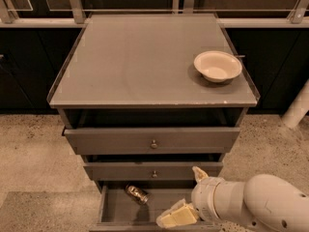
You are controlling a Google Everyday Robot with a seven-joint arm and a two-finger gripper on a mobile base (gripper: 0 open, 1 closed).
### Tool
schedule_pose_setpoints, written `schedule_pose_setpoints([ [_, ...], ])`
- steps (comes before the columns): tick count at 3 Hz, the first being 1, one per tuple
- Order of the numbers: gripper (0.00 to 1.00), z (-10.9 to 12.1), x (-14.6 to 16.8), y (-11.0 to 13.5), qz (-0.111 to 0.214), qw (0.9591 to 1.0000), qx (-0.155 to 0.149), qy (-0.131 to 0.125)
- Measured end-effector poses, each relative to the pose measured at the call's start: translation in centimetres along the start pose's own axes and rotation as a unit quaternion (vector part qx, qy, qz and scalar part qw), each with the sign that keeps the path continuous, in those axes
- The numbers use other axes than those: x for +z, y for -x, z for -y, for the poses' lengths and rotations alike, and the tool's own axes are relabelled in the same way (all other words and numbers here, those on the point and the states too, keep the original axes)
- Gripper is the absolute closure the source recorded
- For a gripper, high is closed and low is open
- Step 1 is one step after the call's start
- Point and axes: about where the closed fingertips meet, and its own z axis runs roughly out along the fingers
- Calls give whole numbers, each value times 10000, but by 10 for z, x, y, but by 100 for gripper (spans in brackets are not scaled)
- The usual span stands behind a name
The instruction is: Pick orange can from bottom drawer and place on counter
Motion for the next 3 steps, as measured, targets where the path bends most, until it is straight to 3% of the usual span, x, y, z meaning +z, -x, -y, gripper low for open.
schedule_pose_setpoints([
  [1,0,1,9,-7,86,9999,111,5],
  [2,0,10,35,-18,502,9981,334,-95],
  [3,0,43,65,-22,1018,9925,469,-480],
])
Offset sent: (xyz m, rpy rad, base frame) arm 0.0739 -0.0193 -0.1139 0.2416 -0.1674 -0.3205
